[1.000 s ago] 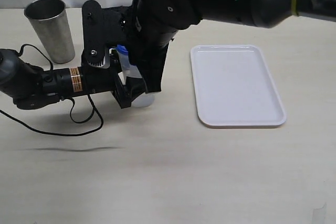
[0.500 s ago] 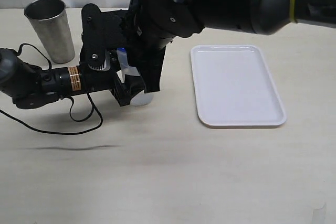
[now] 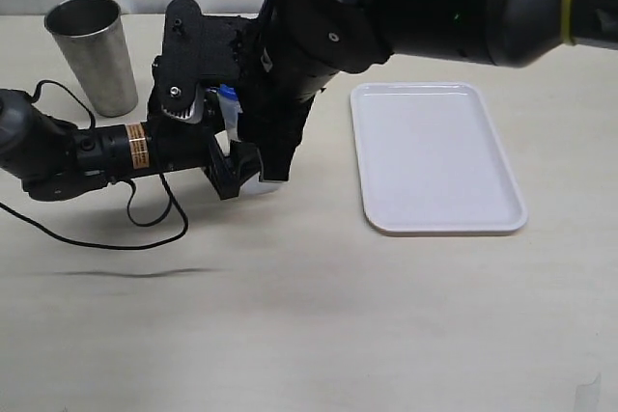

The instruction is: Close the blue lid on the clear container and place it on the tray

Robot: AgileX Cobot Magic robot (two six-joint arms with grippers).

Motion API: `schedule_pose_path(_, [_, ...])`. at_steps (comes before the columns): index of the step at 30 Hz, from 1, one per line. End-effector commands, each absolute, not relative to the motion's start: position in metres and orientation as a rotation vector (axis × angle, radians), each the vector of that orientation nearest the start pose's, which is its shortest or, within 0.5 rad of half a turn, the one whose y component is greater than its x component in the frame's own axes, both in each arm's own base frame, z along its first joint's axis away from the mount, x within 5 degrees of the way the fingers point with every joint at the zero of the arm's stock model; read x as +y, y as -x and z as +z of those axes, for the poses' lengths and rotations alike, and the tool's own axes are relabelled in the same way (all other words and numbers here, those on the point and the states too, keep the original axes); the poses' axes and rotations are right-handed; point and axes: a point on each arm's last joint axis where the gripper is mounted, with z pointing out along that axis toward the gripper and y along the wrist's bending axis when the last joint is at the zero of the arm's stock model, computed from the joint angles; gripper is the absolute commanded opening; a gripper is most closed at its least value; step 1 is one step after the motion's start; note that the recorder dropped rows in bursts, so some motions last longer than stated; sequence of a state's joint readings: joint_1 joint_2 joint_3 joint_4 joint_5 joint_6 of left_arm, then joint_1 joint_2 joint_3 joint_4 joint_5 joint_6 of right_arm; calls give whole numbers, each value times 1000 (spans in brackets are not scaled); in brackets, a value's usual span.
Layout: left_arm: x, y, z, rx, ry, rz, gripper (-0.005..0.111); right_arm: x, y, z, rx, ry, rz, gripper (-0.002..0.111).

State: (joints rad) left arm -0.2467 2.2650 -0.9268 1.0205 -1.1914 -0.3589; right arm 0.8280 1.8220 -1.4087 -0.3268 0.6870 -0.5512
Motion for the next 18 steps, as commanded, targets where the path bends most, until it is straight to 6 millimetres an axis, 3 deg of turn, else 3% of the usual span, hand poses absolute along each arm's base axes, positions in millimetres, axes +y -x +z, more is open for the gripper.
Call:
schedule_pose_path(1, [-163,-327,66,1560,-1019,-960,0,274,-276,274,1834,1726,-161,56])
schedule_pose_path(6, [-163,-327,66,1561,-1016,-959,0,273,-273,289,1819,1633,-101,56])
schedule_pose_path(14, [-163,-327,66,1561,-1016,-959,0,268,-289,339,2137,904,31,40])
schedule_pose_path(18, [-163,-327,66,1561,-1016,-959,0,256,-293,351,2272,800,106,40])
